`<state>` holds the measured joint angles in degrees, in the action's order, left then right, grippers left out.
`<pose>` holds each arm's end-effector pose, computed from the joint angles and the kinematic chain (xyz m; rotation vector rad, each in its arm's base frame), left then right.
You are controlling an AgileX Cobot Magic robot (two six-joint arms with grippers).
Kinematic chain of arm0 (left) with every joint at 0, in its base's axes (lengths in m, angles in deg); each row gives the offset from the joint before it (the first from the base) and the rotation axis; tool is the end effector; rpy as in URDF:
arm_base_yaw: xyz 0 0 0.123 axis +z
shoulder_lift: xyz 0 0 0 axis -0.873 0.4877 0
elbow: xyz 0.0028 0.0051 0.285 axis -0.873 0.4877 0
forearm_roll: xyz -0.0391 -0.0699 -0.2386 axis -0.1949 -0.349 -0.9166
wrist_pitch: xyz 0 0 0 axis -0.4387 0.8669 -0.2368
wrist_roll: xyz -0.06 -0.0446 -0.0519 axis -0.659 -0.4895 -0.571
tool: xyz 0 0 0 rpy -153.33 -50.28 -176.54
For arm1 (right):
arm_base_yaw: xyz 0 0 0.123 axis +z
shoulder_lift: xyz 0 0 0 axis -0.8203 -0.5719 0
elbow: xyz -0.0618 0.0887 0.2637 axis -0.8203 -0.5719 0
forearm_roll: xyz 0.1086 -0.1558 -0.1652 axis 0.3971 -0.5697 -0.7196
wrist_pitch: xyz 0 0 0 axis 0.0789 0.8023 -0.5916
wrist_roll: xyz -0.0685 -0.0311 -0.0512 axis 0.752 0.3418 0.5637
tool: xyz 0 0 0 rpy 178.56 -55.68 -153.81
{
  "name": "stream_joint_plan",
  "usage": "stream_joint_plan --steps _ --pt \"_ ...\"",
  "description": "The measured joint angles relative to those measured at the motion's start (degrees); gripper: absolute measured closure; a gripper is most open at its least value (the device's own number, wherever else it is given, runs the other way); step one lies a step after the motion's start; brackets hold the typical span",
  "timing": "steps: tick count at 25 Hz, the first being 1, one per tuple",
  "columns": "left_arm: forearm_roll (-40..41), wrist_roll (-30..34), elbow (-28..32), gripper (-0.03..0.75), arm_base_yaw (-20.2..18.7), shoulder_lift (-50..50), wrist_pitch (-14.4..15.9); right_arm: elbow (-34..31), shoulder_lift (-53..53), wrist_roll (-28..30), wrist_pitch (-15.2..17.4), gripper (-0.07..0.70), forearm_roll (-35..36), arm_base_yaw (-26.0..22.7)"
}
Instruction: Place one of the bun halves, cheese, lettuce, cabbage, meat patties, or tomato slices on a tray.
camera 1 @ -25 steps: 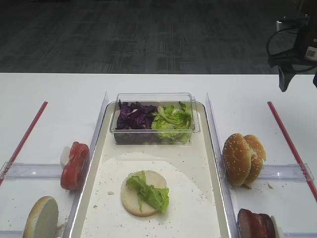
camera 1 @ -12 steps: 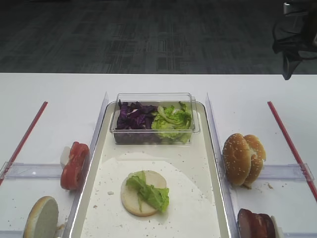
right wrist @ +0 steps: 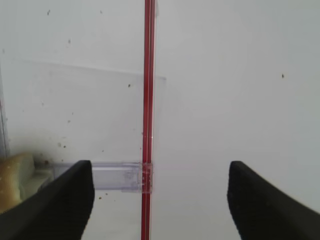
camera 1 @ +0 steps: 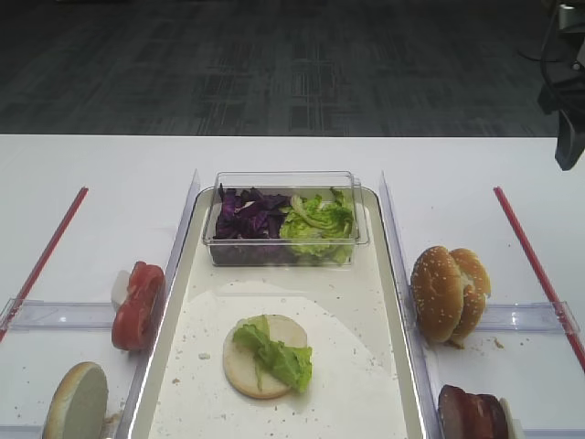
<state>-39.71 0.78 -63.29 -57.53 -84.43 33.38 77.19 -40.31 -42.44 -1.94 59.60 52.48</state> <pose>-0.0122 -0.0057 0.2648 0.0301 2.1600 0.0058 0.3552 -0.0146 0.2863 -0.0352 2.9597 0.0130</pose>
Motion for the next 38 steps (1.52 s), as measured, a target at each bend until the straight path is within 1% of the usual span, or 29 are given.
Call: stream_joint_plan --steps 3,8,13,18,22,27,30,33,38 --pt "0.00 0.00 0.00 0.098 0.00 0.00 0.00 -5.30 4.69 0.00 -1.38 0.059 0.10 0.00" --pt "0.00 0.00 0.00 0.099 0.00 0.00 0.00 -15.20 13.88 0.00 -4.96 0.059 0.10 0.00" --pt "0.00 0.00 0.00 0.098 0.00 0.00 0.00 -25.00 24.64 0.06 -7.58 0.059 0.10 0.00" --pt "0.00 0.00 0.00 0.098 0.00 0.00 0.00 -34.67 36.16 0.06 -11.40 0.059 0.10 0.00" --pt "0.00 0.00 0.00 0.099 0.00 0.00 0.00 -42.94 44.48 0.06 -13.43 0.059 0.10 0.00" --pt "0.00 0.00 0.00 0.099 0.00 0.00 0.00 -51.76 55.03 -0.50 -14.47 0.059 0.10 0.00" --pt "0.00 0.00 0.00 0.099 0.00 0.00 0.00 -55.32 61.23 -1.80 -14.59 0.059 0.10 0.00" --pt "0.00 0.00 0.00 0.099 0.00 0.00 0.00 -57.22 67.47 -3.00 -14.10 0.059 0.10 0.00" --pt "0.00 0.00 0.00 0.099 0.00 0.00 0.00 -57.46 77.00 -3.32 -12.77 0.059 0.44 0.00"
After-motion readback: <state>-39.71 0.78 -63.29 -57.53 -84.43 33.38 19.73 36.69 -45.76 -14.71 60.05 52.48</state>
